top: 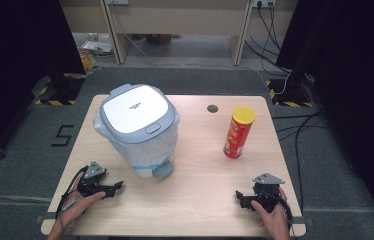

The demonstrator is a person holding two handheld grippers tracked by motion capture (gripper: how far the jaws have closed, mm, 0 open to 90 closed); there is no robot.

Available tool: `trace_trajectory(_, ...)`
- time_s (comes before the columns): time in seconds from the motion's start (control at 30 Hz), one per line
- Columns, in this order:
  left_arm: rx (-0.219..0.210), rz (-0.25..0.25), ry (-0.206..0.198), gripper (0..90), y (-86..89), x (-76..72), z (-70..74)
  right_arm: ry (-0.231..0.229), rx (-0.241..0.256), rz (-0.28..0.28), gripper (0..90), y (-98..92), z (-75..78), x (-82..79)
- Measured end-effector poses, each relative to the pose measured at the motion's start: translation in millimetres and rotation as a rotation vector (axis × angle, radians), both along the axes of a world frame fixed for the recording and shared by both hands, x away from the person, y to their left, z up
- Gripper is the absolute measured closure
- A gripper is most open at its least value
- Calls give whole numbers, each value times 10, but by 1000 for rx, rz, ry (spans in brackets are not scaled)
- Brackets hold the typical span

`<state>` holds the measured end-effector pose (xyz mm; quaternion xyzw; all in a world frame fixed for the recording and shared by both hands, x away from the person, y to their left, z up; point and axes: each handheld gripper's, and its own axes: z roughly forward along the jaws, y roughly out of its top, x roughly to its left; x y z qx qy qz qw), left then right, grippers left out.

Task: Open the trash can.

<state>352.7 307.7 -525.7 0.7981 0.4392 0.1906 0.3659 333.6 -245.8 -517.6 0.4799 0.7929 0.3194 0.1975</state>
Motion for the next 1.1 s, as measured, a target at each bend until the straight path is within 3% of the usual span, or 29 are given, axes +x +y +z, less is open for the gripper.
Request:
trace_trajectory(0.3, 5, -7, -1, 150, -1, -7, 5, 0, 0, 0, 2, -1, 0, 0)
trace_trajectory(0.47, 34, -12, -39, 178, -50, -65, 13, 0, 0, 0, 2, -1, 0, 1)
trace_trajectory(0.57, 21, -40, -37, 184, -114, -103, 13, 0, 0, 0, 2, -1, 0, 1)
trace_trajectory(0.73, 16, -102, -67, 186, -331, -198, 55, -1, -1, -3, 2, -1, 1, 1)
trace_trajectory(0.83, -11, -143, -71, 189, -451, -251, 88, -2, 0, -5, 2, -1, 1, 2)
trace_trajectory(1.1, -48, -205, -86, 188, -660, -345, 114, -2, 0, -6, 2, -3, 1, 3)
